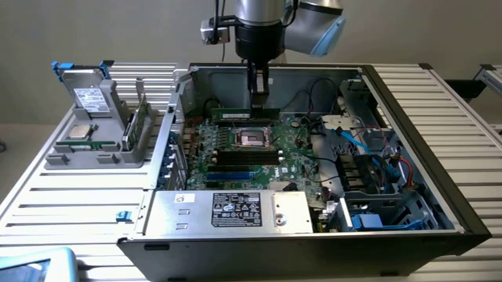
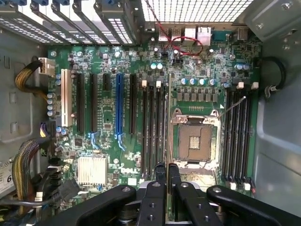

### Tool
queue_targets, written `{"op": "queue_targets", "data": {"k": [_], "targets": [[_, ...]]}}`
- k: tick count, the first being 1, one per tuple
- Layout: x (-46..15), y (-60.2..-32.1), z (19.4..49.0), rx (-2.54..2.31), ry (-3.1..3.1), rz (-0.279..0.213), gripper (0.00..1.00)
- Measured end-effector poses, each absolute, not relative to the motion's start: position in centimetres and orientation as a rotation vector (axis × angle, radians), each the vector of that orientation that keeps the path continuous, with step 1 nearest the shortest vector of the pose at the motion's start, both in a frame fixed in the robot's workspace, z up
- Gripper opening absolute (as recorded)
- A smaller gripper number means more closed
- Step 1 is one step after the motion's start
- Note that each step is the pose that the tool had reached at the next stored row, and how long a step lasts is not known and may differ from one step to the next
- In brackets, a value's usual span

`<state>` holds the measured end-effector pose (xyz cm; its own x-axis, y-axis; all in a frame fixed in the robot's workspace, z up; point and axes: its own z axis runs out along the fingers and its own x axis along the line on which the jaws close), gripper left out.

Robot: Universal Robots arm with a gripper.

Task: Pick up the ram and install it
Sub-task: 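Insert the ram into the slot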

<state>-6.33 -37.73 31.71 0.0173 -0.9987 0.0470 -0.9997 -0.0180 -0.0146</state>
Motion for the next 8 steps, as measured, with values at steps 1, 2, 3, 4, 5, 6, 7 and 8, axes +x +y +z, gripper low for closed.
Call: {"op": "queue_targets", "data": {"k": [1,2,3,4,5,6,7,8], "targets": [[-6.3,-37.9,31.6,2.225,-2.186,0.069,0.14],[-6.3,-38.1,31.4,2.225,-2.186,0.069,0.14],[-6.3,-38.2,31.3,2.225,-2.186,0.070,0.14],[-6.3,-38.3,31.1,2.225,-2.186,0.070,0.14],[-6.3,-38.4,31.0,2.225,-2.186,0.071,0.14],[-6.2,-38.4,30.8,2.224,-2.185,0.071,0.14],[-6.2,-38.4,30.6,2.224,-2.185,0.072,0.14],[-6.2,-38.4,30.4,2.224,-2.185,0.072,0.14]]}}
